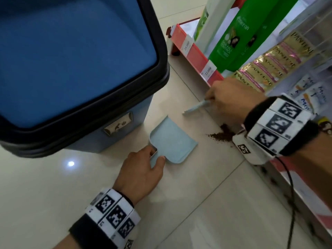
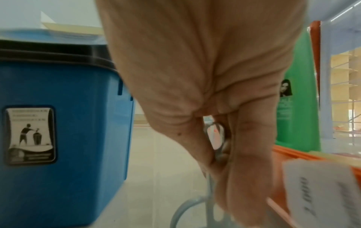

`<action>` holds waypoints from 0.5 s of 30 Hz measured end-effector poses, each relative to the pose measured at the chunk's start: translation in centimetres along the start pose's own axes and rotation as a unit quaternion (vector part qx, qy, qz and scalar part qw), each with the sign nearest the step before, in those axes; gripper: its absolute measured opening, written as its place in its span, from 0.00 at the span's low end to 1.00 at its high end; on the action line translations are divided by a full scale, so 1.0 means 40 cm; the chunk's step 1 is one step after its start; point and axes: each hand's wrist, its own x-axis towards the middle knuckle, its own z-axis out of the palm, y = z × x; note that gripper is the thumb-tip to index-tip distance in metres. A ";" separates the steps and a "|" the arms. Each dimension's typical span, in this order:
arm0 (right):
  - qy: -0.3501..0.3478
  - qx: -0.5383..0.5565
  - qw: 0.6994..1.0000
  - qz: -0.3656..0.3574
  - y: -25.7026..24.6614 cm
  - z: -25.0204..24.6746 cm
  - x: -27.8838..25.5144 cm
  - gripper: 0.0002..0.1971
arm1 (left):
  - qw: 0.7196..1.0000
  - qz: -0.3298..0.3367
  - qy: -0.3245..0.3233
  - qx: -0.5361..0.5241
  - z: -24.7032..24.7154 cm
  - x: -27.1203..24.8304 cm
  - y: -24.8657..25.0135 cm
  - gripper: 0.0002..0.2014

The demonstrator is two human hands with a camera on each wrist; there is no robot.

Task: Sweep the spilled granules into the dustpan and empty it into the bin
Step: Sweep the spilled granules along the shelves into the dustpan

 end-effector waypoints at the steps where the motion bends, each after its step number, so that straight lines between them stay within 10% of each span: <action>1: 0.031 0.027 0.999 -0.004 -0.004 -0.009 0.006 0.09 | 1.000 -0.003 -0.003 -0.001 0.001 -0.003 0.001 0.11; 8: 0.104 0.056 0.993 0.021 -0.057 -0.017 0.168 0.14 | 1.000 -0.002 -0.008 -0.020 0.000 0.014 0.031 0.07; 15: 0.039 0.038 0.996 0.073 0.018 0.115 -0.013 0.11 | 0.999 0.029 -0.030 -0.016 0.005 0.008 0.009 0.08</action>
